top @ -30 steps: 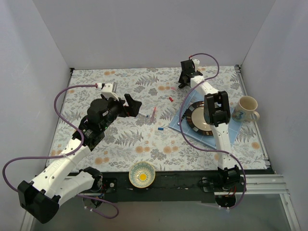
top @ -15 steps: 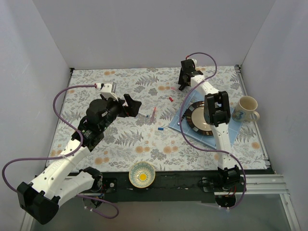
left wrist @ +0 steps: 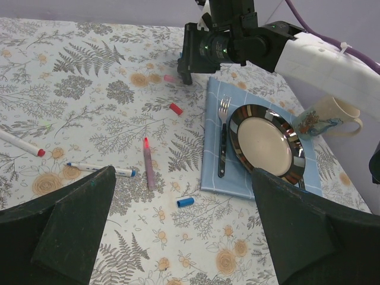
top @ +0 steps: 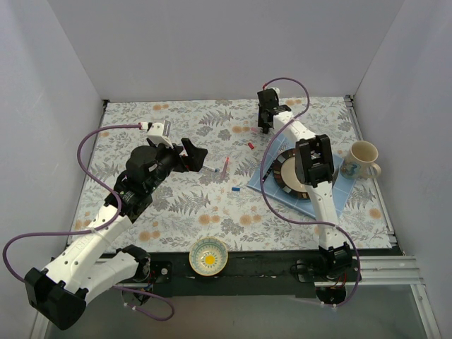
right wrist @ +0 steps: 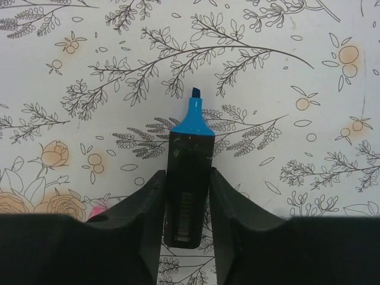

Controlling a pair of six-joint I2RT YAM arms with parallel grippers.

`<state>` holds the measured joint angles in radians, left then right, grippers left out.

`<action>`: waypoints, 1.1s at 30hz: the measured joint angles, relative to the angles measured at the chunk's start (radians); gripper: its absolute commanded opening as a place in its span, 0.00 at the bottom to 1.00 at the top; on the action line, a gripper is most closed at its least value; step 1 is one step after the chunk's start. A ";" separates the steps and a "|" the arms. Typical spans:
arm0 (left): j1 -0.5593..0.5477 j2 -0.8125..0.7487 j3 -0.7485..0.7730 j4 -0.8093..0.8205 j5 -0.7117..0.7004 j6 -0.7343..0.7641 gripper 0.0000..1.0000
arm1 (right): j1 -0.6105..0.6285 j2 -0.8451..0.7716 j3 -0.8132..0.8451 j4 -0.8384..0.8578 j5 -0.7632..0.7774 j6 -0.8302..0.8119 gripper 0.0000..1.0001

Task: Insert the pens into the pen caps

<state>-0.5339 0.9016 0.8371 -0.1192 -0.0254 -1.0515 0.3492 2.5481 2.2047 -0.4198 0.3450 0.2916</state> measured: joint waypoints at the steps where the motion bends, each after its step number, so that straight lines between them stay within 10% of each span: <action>1: 0.000 0.000 0.000 0.000 0.000 0.000 0.98 | 0.001 0.000 0.000 0.000 0.001 -0.004 0.29; 11: 0.000 -0.008 -0.012 0.023 0.009 0.016 0.98 | 0.005 -0.061 -0.103 0.040 -0.019 -0.046 0.02; 24: 0.017 0.320 0.246 -0.121 0.025 -0.190 0.89 | 0.018 -0.400 -0.432 0.121 -0.113 -0.134 0.01; 33: 0.182 0.463 0.276 0.001 0.314 -0.326 0.80 | 0.198 -0.893 -0.913 0.304 -0.219 -0.121 0.01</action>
<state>-0.3519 1.3651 1.1130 -0.1184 0.2886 -1.3777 0.5472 1.6554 1.2915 -0.1162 0.1265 0.1703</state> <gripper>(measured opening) 0.813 0.379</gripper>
